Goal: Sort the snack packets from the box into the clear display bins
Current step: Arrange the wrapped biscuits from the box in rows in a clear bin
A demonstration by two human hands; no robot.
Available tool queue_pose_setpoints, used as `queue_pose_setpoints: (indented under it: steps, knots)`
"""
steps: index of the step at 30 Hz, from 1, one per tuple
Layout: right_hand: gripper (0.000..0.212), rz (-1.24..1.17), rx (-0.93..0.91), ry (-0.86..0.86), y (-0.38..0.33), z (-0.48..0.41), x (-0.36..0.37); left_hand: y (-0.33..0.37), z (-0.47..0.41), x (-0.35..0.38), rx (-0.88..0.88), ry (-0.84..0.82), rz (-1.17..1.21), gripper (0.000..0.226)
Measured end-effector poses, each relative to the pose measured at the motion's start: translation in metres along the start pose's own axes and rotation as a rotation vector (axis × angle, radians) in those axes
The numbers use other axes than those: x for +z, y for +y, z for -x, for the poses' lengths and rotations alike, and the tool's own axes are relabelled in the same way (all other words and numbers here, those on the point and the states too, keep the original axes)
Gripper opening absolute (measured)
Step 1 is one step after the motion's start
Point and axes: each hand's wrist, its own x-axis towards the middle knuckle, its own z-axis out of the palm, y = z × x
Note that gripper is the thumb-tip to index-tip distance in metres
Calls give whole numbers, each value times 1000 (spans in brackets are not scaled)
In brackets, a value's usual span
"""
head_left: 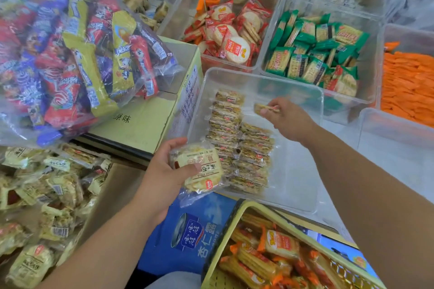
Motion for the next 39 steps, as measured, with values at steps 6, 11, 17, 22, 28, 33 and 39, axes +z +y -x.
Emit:
queue_pose_setpoints:
  steps: [6,11,17,22,28,33,39]
  knots:
    - [35,180,-17,-215,7,-35,29,-8,-1,-4,-7,-17,49,56]
    - [49,303,-56,-224,10,-40,39,-10,-2,-5,-16,-22,50,56]
    - [66,255,-23,-263,14,-29,39,-6,1,-4,-13,-28,69,55]
    - [66,151,-83,-80,8,-10,36,4,6,-2,-46,17,250,58]
    - [61,197,-199,1,-8,37,36,12,17,0,-78,-19,382,54]
    - [72,85,-501,-48,-46,106,37,15,19,3,-112,-2,344,54]
    - [76,54,-693,-154,-66,154,49,17,22,11,-130,-78,139,71]
